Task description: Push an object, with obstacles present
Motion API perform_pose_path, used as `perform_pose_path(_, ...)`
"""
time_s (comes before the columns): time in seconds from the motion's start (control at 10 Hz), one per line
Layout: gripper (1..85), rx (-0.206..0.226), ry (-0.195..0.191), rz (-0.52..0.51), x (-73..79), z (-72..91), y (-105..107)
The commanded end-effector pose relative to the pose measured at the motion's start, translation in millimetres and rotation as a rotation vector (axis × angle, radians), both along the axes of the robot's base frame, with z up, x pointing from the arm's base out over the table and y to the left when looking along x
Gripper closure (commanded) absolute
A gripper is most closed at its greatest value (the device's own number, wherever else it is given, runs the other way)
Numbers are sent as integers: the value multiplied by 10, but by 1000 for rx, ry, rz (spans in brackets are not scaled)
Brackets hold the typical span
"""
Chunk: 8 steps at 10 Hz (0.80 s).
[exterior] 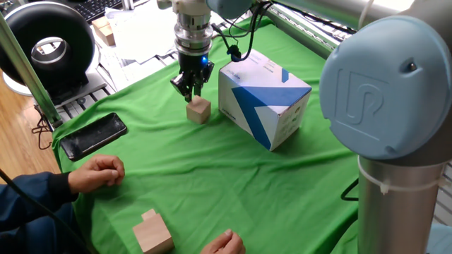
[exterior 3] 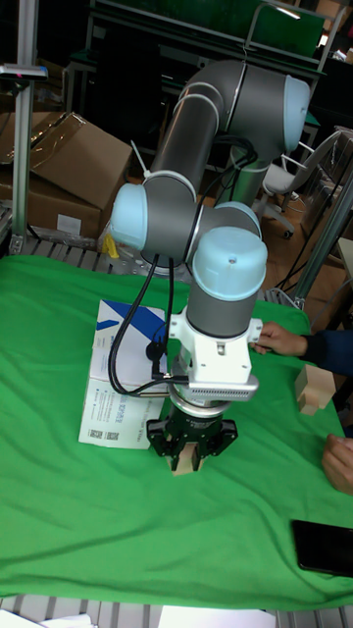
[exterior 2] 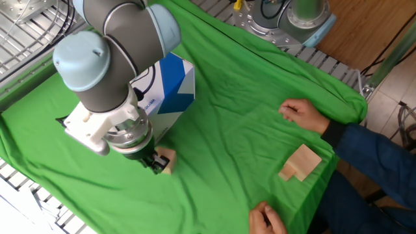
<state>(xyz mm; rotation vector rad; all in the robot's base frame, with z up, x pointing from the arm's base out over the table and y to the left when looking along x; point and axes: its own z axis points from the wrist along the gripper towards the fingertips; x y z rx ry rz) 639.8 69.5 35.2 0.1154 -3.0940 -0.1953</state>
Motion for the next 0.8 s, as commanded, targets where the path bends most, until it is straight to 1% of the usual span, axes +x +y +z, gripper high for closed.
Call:
perform_pose_path(0.0, 510, 24, 28, -47, -134, 78, 111)
perform_pose_path(0.3, 513, 48, 34, -76, -191, 45, 208)
perform_pose_path(0.4, 517, 64, 46, -96, -218, 56, 255)
perform_pose_path(0.6, 533, 64, 56, -113, -271, 81, 266)
perform_pose_path(0.7, 533, 76, 61, -137, -289, 122, 302)
